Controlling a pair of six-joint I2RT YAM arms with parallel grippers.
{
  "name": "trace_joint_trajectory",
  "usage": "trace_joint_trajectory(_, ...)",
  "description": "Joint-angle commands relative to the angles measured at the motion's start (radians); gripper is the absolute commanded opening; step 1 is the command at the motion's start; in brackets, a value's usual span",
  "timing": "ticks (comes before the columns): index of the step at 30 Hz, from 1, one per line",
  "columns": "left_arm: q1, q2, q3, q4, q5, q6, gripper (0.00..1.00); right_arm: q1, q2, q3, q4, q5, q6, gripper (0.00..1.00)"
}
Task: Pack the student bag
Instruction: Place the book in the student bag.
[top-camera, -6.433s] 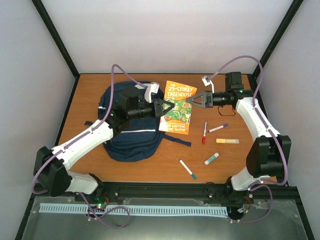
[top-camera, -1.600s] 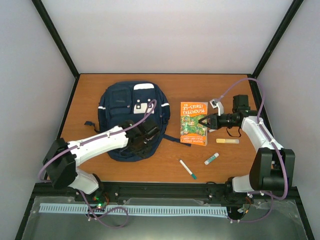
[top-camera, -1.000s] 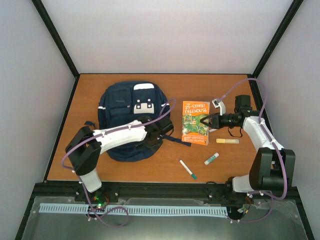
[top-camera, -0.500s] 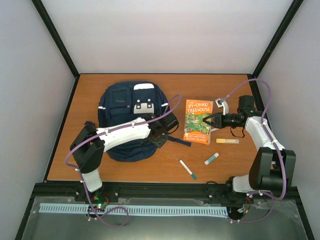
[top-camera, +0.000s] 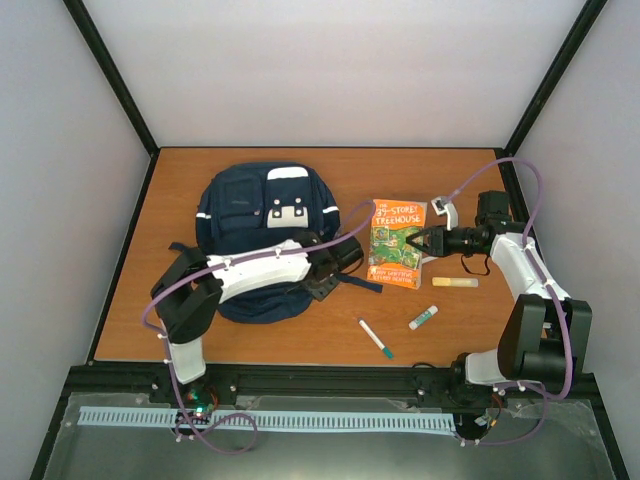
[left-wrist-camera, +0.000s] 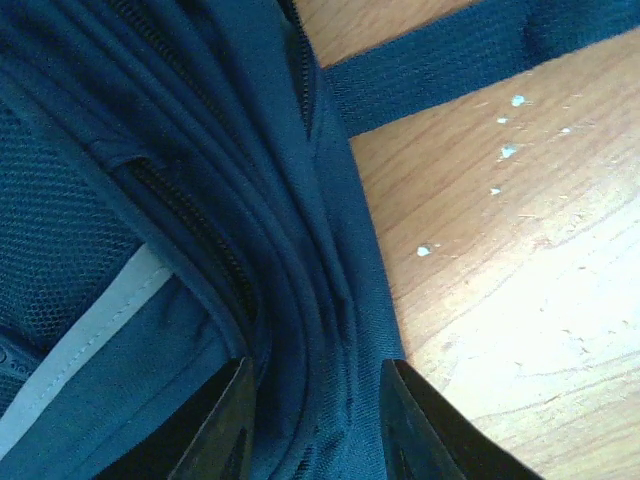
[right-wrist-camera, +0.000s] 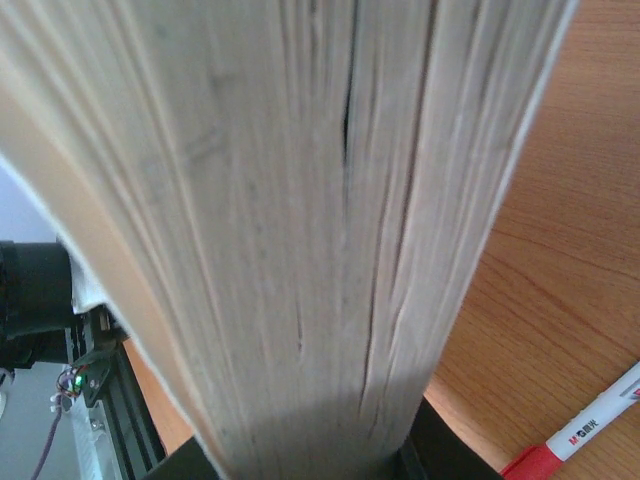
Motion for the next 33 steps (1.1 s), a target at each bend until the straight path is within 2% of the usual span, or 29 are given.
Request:
trace_joint_trajectory(1,-0.062,0.021,0.029,0.019,-0.096,0.054,0.37,-0.012,-0.003,0.009,0.017,-0.074,-0.018,0.03)
trace_joint_trajectory(5,-0.070,0.058,0.034,-0.024,-0.198,0.044,0.25,-0.015,0.000,0.010,0.016,-0.078,-0.019,0.03)
trace_joint_trajectory(10,-0.071,0.058,-0.005,-0.020,-0.246,0.046,0.25,-0.017,0.001,0.010,0.016,-0.080,-0.019,0.03)
trace_joint_trajectory(16,-0.071,0.104,0.033,-0.016,-0.318,0.048,0.16,-0.018,0.007,0.010,0.016,-0.080,-0.017,0.03)
trace_joint_trajectory(21,-0.071,0.151,0.124,0.041,-0.290,0.089,0.01,-0.023,0.004,0.009,0.015,-0.080,-0.014,0.03)
trace_joint_trajectory(24,-0.065,0.198,0.235,0.094,-0.198,0.117,0.01,-0.027,-0.003,0.011,0.017,-0.079,-0.008,0.03)
trace_joint_trajectory(30,-0.028,0.374,0.578,0.052,-0.111,0.135,0.01,-0.047,-0.016,0.006,0.016,-0.081,-0.005,0.03)
trace_joint_trajectory(31,-0.012,0.389,0.615,0.042,-0.069,0.123,0.04,-0.051,-0.018,0.005,0.015,-0.085,-0.004,0.03)
trace_joint_trajectory(32,0.003,0.392,0.637,0.035,-0.040,0.113,0.11,-0.054,-0.018,0.004,0.015,-0.088,-0.005,0.03)
trace_joint_trajectory(33,0.017,0.383,0.644,0.033,-0.024,0.103,0.23,-0.059,-0.018,0.004,0.012,-0.092,-0.005,0.03)
